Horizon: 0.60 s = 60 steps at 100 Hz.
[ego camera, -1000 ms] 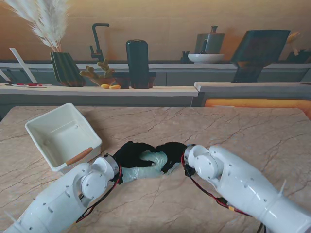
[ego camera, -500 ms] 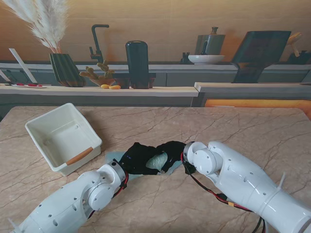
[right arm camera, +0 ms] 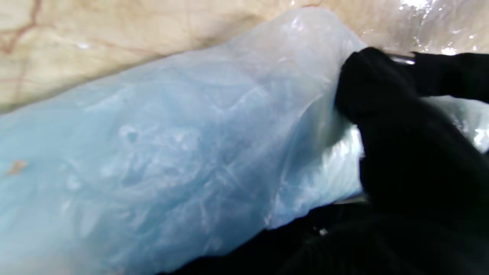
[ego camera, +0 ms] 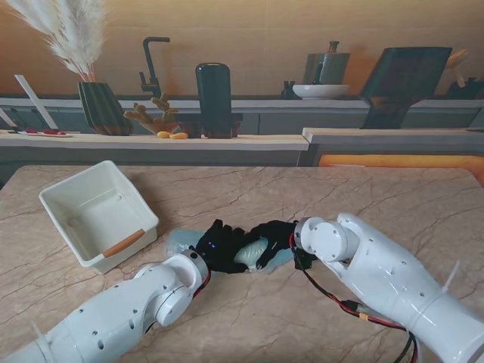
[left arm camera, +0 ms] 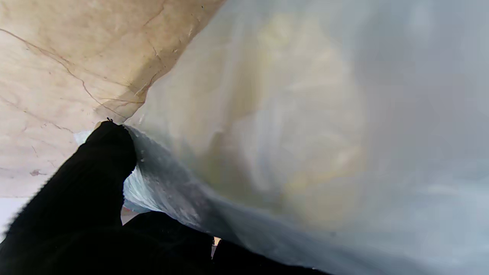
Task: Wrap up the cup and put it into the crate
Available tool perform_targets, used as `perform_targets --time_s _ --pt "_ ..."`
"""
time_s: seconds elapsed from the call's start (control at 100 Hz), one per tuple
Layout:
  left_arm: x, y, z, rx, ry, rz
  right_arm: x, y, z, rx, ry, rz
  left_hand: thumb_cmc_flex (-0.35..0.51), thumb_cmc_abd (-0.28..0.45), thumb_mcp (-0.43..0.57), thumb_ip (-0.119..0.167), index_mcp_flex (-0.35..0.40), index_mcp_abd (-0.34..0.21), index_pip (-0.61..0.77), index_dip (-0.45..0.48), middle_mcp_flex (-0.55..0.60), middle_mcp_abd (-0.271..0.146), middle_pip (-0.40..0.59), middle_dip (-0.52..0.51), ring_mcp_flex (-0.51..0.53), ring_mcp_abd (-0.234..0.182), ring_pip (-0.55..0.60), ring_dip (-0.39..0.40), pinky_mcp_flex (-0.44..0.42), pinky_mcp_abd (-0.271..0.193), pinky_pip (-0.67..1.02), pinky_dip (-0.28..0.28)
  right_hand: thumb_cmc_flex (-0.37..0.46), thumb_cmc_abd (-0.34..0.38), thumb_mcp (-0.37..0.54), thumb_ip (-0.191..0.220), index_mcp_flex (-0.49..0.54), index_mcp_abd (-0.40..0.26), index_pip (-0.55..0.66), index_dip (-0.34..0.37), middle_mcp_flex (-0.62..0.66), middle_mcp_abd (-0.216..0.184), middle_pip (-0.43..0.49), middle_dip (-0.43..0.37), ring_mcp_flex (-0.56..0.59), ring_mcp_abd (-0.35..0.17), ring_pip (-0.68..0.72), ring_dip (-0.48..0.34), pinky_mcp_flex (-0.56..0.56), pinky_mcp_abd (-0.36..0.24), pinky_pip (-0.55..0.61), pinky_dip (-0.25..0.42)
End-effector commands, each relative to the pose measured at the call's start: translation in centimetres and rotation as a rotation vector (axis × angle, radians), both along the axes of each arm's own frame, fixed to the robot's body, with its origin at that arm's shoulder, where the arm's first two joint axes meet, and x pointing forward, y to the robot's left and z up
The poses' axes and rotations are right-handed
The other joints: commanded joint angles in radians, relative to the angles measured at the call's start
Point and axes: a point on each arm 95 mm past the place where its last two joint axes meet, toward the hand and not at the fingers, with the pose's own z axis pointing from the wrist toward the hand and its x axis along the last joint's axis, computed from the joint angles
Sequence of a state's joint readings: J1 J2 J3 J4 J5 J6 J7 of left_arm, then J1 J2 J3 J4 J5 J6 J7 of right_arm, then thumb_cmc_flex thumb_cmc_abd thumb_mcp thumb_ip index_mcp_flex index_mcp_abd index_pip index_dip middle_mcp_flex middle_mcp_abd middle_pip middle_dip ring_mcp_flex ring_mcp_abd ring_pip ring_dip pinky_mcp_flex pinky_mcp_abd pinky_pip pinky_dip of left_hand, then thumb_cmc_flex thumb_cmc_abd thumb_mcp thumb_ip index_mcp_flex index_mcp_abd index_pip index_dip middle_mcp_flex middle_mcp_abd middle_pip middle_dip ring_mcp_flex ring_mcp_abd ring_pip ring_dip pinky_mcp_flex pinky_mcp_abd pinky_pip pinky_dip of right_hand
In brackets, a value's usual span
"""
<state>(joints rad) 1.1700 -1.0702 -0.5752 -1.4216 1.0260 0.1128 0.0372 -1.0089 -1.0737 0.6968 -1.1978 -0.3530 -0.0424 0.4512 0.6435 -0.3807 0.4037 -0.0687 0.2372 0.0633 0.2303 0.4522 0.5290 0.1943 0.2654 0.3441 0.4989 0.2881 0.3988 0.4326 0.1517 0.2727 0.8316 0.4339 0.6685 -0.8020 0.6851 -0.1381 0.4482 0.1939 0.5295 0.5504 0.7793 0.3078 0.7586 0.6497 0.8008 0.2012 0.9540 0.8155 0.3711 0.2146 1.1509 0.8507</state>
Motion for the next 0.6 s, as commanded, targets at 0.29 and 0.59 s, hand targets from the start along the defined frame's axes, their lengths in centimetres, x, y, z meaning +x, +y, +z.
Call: perform_targets --time_s 0.29,0.59 --pt "1.2 1.9 -4.8 0.201 0.103 0.060 -1.9 -1.3 -1.4 0.082 0.073 -0.010 0.140 -0.100 0.288 0.036 0.181 0.096 0.271 0.021 0.169 -0.030 0.150 0.007 0.186 -0.080 0.114 0.016 0.086 -0.084 0.112 0.036 0.148 0.123 0.302 0.149 0.208 -0.213 0.368 0.057 0.043 -0.004 0.088 0.027 0.021 0.005 0.067 0.029 -0.043 -0.007 -0.046 -0.041" --pt "2.0 2.4 -5.9 0.224 0.164 0.073 -4.1 -2.1 0.8 0.213 -0.087 -0.093 0.284 -0.149 0.350 -0.003 0.194 0.050 0.443 0.097 0.275 -0.073 0.190 0.209 0.280 -0.102 0.295 0.192 0.228 -0.117 0.332 0.197 -0.106 0.274 -0.084 0.144 0.097 -0.123 -0.129 0.142 -0.187 -0.012 -0.218 -0.207 -0.158 0.051 -0.427 -0.210 -0.146 0.033 -0.310 -0.076"
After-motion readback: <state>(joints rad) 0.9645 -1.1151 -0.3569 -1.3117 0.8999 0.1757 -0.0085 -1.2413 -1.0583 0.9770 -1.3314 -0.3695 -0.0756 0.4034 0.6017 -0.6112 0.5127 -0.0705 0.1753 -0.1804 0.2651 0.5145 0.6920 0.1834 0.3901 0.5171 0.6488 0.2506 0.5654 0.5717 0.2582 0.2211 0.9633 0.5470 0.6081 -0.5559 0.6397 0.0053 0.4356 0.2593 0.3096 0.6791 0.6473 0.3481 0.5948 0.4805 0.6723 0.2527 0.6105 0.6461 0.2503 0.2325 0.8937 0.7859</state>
